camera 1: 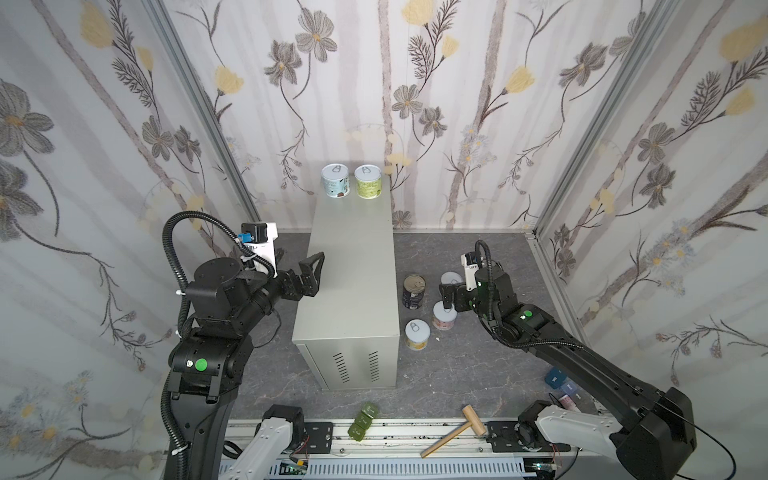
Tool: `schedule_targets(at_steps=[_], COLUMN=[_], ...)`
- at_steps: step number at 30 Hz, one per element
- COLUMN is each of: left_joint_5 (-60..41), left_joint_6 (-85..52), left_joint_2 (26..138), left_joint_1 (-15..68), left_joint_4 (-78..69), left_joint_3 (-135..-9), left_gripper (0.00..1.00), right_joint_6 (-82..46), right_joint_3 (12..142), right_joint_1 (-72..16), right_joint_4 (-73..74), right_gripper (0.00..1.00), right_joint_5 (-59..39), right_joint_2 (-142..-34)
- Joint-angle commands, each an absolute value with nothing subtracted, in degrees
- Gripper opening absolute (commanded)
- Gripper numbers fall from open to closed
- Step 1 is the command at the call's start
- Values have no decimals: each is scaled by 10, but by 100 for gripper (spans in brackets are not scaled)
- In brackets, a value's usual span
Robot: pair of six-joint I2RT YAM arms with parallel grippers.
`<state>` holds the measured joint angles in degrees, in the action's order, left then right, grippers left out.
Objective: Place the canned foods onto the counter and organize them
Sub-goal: 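Withdraw the right gripper and lower it to the pink-labelled can on the floor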
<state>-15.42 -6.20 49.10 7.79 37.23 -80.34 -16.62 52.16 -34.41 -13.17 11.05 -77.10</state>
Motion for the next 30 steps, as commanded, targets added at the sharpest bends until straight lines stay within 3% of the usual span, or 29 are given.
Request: schedule_targets(at_steps=[1, 19, 30], left_joint_5=[-135, -169, -165], left_joint_6=[-79, -97, -88], left_joint_2=[511, 541, 526], left_joint_1=[77, 77, 77], left_joint_4=[402, 424, 436], left_joint_3=[-828, -844, -840], left_gripper=[100, 100, 100], right_joint_6=[-207, -266, -268], right_joint_3=[513, 477, 510], right_joint_1=[-344, -346, -359], right_joint_4=[-143, -68, -47], right_gripper=[100, 98, 80], right_joint_5=[97, 86, 121], right_joint_2=[-796, -959, -1031])
